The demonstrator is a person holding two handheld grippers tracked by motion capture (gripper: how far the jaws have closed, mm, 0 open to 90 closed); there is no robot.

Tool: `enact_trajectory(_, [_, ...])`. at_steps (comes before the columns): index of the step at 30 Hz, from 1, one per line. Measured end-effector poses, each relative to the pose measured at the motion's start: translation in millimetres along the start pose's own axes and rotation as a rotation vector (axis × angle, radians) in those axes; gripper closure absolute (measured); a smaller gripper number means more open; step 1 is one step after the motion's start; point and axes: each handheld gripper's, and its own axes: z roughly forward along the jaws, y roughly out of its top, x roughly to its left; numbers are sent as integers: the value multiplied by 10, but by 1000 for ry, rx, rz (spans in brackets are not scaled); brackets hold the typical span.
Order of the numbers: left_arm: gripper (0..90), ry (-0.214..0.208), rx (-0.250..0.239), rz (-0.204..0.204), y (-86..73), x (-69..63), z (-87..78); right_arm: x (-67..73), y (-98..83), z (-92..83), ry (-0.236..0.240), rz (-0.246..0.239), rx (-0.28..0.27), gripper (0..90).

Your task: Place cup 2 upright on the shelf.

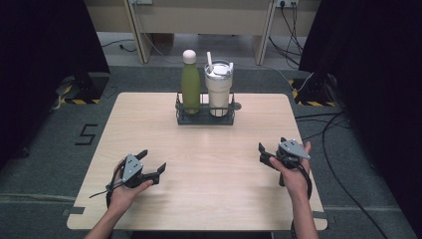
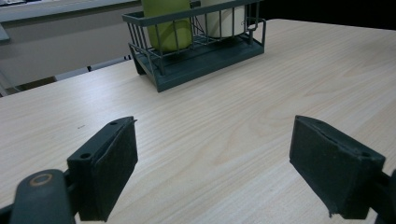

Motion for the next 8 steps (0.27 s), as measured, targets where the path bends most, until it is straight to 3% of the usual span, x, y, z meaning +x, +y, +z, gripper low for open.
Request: enact_trajectory(8, [145,4,0,1,14,22,1,13,10,-2,10,9,-6,145])
